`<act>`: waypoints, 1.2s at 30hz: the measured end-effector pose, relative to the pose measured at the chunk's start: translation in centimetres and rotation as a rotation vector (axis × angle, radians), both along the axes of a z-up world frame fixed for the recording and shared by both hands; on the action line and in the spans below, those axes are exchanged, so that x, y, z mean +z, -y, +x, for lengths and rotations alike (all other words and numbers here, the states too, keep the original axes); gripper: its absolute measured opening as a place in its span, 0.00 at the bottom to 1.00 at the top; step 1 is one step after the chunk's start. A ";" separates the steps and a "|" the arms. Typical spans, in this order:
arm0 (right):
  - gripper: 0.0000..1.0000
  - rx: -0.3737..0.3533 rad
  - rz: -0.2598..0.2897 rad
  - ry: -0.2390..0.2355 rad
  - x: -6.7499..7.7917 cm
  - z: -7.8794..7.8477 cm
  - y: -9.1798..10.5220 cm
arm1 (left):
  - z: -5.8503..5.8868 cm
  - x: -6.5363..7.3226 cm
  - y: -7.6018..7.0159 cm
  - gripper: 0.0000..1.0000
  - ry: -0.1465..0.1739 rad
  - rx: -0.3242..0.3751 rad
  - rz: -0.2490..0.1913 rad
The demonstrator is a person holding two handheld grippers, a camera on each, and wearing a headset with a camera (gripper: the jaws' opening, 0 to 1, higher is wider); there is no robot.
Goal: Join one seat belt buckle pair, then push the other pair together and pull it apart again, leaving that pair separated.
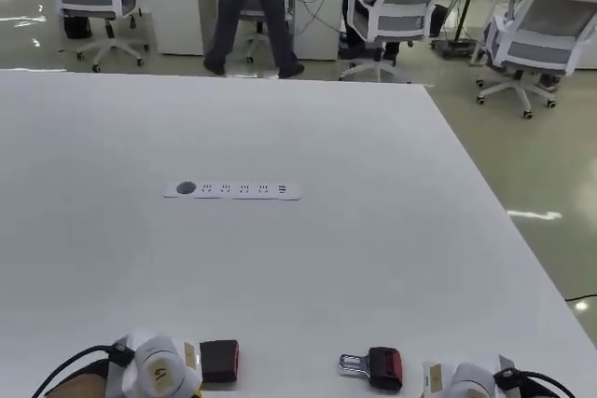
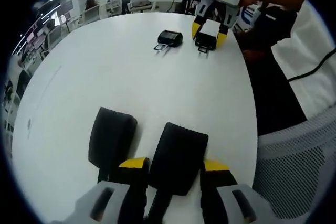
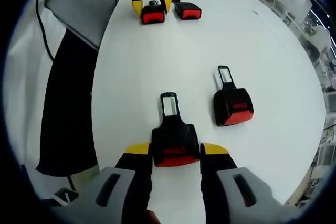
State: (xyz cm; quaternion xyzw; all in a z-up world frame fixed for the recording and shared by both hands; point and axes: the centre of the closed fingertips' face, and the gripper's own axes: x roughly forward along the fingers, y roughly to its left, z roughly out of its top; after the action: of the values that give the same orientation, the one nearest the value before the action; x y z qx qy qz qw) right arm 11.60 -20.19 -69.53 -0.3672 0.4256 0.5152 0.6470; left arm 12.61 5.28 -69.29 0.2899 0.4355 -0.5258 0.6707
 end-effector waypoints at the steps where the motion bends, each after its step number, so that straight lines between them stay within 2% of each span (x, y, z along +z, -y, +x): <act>1: 0.34 0.004 -0.011 -0.003 -0.1 0.0 0.1 | 0.1 -0.1 -0.2 0.39 0.006 -0.009 0.008; 4: 0.34 0.005 -0.011 -0.004 -0.2 -0.2 0.1 | 0.3 -0.2 -0.2 0.37 0.023 -0.046 0.013; 6: 0.34 -0.001 0.003 -0.012 -0.1 -0.2 0.1 | 0.3 -0.3 -0.3 0.36 0.051 -0.103 0.042; 7: 0.33 -0.010 0.018 -0.021 -0.2 -0.2 0.1 | 0.1 -0.3 -0.2 0.36 0.037 -0.086 0.035; 9: 0.33 -0.023 0.032 -0.039 -0.2 -0.1 0.2 | 0.2 -0.2 -0.1 0.35 0.047 -0.125 0.045; 13: 0.33 0.001 0.022 -0.039 -0.3 0.1 0.2 | 0.1 -0.2 -0.1 0.35 0.049 -0.147 0.039; 17: 0.33 0.003 0.011 -0.040 -0.3 0.0 0.1 | 0.2 -0.4 -0.2 0.35 0.050 -0.149 0.032; 36: 0.33 -0.019 0.015 -0.042 -0.4 0.1 0.2 | -0.3 -0.3 0.2 0.34 0.051 -0.149 0.057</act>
State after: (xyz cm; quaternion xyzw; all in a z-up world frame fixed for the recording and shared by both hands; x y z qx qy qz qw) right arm 11.68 -20.38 -69.91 -0.3471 0.4387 0.5198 0.6457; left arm 12.33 5.11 -69.55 0.3535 0.4102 -0.5540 0.6323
